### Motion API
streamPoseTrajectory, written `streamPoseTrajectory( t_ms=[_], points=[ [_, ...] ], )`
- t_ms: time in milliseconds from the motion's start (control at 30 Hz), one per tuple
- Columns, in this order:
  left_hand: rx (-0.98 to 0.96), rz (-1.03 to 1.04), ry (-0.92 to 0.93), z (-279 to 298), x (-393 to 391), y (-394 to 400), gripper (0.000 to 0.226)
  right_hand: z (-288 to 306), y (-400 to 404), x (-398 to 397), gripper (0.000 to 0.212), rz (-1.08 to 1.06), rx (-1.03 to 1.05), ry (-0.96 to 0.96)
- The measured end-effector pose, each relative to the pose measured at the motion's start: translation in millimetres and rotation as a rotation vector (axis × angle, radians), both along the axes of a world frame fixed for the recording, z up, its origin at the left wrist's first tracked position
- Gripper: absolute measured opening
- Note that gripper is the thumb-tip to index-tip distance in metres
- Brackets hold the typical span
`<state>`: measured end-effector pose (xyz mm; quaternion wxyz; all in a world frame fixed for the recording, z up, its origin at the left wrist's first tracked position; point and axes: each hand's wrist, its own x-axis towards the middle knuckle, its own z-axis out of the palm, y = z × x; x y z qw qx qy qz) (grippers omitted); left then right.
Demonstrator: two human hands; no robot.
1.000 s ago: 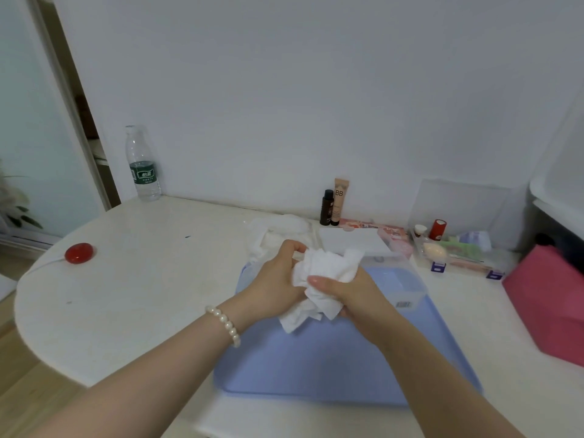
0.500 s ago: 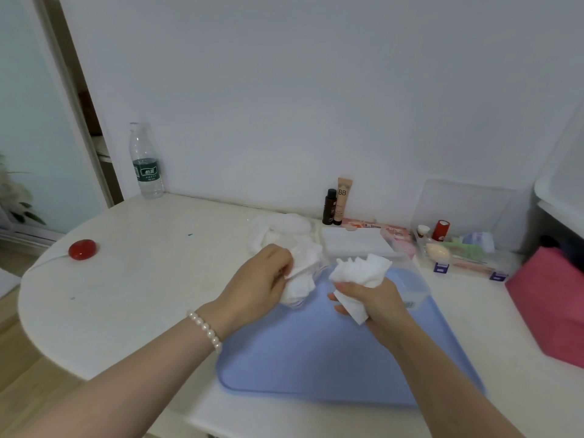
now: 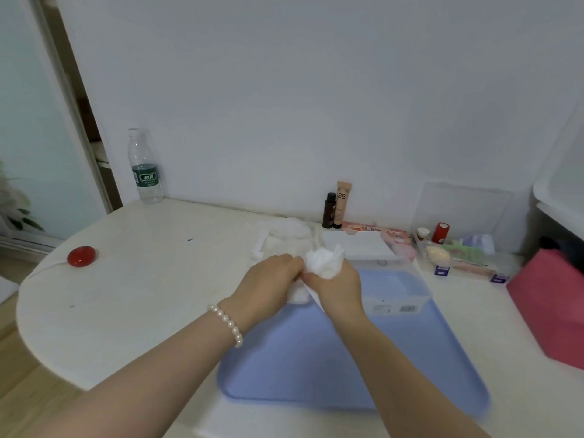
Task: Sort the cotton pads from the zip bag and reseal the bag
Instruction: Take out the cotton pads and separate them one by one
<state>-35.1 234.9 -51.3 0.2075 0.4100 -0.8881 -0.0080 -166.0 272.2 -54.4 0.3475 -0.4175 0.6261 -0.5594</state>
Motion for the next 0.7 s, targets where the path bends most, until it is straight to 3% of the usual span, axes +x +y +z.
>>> streamPoseTrajectory(
  t_ms=[67, 167, 333, 367, 433, 567, 700],
  points=[
    [-0.114, 0.07, -0.204, -3.1, -6.2, 0.6, 0.024, -3.5, -1.0, -2.5, 0.036, 0.004, 0.028, 0.024],
    [0.056, 0.243, -0.387, -2.1, -18.6, -2.8, 0.03, -4.0, 2.1, -3.0, 0.032, 0.015, 0.016, 0.042],
    [0.522, 0.251, -0.1, -16.5, -32.0, -24.7, 0.067, -0.4, 7.5, -6.2, 0.032, 0.048, -0.002, -0.111],
    [0.527, 0.248, -0.114, -20.0, -33.7, -25.8, 0.07, 1.2, 8.8, -9.9, 0.032, 0.043, -0.007, -0.175],
    [0.354, 0.275, -0.298, -25.2, -33.3, -24.1, 0.066, 3.2, 9.9, -19.2, 0.035, 0.059, -0.004, -0.262],
    [0.046, 0.229, -0.544, -21.9, -22.0, -14.0, 0.054, 5.5, 11.2, -40.0, 0.042, 0.183, 0.052, -0.248],
    [0.185, 0.172, -0.489, 5.9, -17.0, 7.0, 0.054, 7.0, 9.2, -58.2, 0.035, 0.255, 0.05, -0.266]
  ],
)
